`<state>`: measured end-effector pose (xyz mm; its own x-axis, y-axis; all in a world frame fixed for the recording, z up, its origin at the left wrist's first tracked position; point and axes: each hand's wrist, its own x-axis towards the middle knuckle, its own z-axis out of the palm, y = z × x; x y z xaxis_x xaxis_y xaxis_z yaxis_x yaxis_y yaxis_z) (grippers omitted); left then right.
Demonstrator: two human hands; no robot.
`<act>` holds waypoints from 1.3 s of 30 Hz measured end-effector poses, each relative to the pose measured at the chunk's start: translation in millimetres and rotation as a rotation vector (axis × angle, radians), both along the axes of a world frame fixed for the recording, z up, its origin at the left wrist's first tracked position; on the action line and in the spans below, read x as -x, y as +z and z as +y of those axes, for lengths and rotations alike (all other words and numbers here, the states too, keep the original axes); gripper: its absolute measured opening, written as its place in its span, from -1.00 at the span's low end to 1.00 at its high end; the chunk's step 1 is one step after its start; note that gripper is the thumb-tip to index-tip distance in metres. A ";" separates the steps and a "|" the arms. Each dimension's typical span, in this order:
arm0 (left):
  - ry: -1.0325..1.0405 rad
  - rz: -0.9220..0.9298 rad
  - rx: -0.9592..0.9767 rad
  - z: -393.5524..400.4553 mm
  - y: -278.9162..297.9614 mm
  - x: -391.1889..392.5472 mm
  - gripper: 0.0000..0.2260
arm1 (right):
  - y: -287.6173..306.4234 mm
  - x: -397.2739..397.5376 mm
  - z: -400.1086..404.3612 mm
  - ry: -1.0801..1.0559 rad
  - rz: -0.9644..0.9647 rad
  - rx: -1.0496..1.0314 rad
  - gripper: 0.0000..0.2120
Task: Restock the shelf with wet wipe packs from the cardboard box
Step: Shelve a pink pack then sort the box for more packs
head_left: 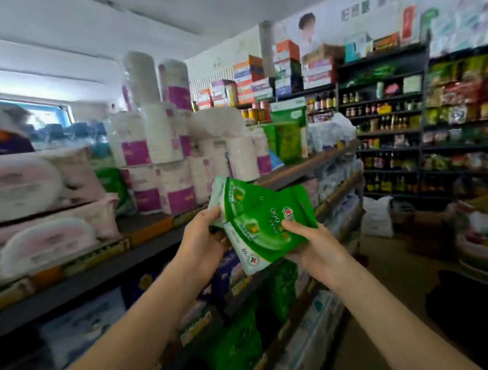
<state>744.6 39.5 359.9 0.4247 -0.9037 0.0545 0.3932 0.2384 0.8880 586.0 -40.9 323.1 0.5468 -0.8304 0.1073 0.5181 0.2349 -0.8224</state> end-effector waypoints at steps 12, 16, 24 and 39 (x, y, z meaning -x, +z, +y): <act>-0.019 -0.783 -0.219 57.9 97.7 -95.9 -0.77 | 140.4 -75.1 -19.2 0.110 0.066 0.575 -0.58; 0.152 -0.706 -0.128 60.1 117.1 -121.5 -0.70 | 184.2 -69.5 -52.8 0.183 -0.234 0.546 -0.47; 0.282 -0.627 0.007 43.7 123.9 -113.9 -0.84 | 206.5 -142.3 -39.2 0.441 -0.018 0.950 -0.50; 0.798 -1.384 -0.248 32.1 132.8 -124.2 -0.42 | 238.1 -199.3 -38.8 0.178 0.529 1.796 -0.40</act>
